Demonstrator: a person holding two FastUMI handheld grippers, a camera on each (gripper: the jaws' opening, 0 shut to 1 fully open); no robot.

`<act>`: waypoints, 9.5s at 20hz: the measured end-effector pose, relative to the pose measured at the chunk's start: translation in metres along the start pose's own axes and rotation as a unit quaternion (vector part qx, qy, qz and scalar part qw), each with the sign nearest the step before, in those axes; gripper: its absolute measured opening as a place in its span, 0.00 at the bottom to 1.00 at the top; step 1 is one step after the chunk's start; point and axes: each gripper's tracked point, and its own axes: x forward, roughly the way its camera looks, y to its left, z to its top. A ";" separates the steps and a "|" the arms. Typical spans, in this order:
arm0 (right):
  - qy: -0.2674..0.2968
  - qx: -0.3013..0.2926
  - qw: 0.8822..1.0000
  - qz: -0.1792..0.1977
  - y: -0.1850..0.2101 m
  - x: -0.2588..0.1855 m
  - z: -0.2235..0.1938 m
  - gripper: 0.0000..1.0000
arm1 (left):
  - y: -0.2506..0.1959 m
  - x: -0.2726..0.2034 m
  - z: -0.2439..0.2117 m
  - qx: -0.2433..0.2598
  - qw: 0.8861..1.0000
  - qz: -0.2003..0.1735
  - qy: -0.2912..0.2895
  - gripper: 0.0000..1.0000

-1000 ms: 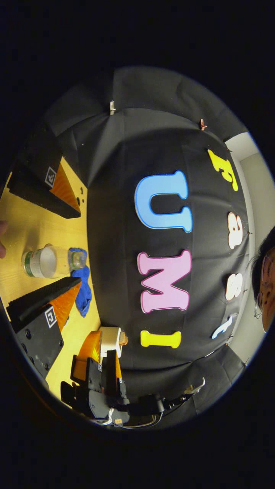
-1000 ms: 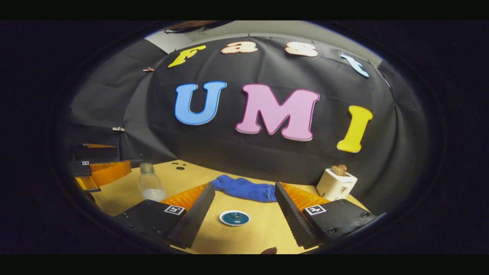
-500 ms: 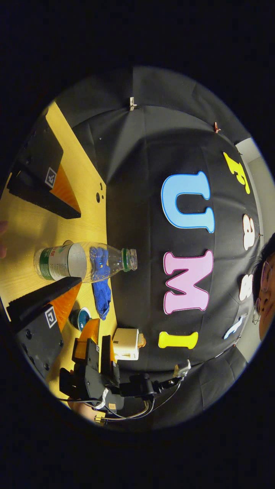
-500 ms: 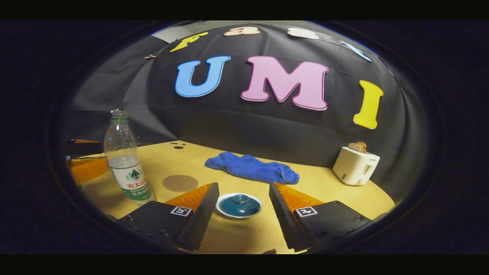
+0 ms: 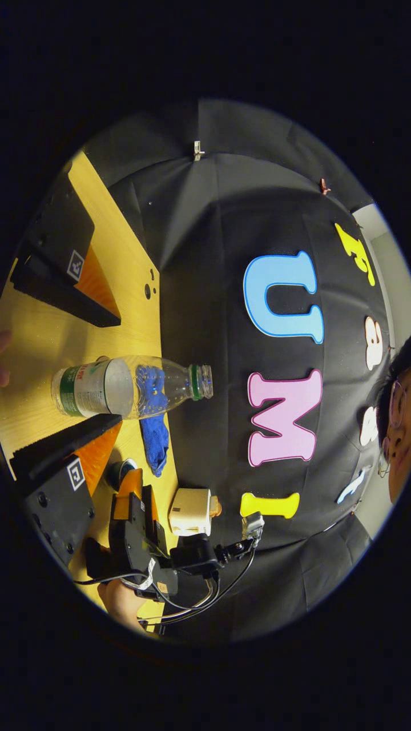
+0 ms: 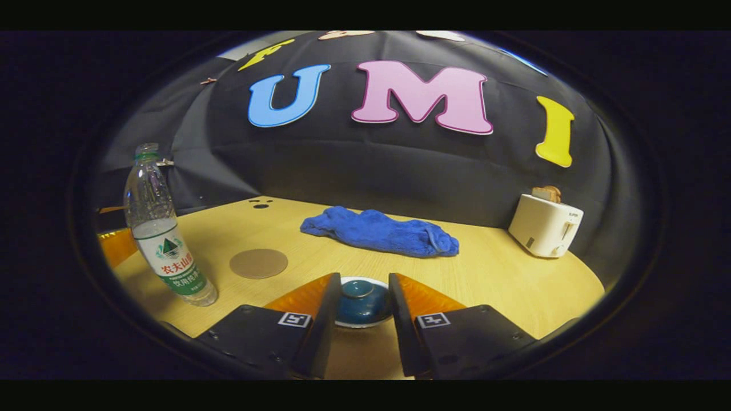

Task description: Open the teacup lid with one hand, grasp the water bottle and pour water into the teacup with the other hand; after pouring, place the water bottle on the coaster and then close the teacup lid.

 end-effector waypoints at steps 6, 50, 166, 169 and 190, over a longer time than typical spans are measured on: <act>-0.003 -0.009 1.000 0.020 0.006 0.000 0.003 0.30 | -0.004 0.002 -0.003 0.003 1.000 -0.001 0.002 0.96; -0.082 -0.012 0.993 -0.079 -0.169 -0.085 0.044 0.29 | -0.031 0.111 -0.040 0.561 0.806 -0.056 0.180 0.76; -0.113 0.031 0.993 -0.018 -0.105 -0.053 0.078 0.27 | -0.057 0.133 -0.047 0.017 0.991 -0.095 0.094 0.94; -0.110 0.046 0.993 0.018 -0.072 -0.044 0.078 0.27 | -0.052 0.112 -0.055 0.008 0.990 -0.090 0.108 0.94; -0.038 0.057 0.995 0.071 0.003 0.000 0.015 0.24 | -0.033 0.017 -0.036 -0.009 0.993 -0.009 0.114 0.94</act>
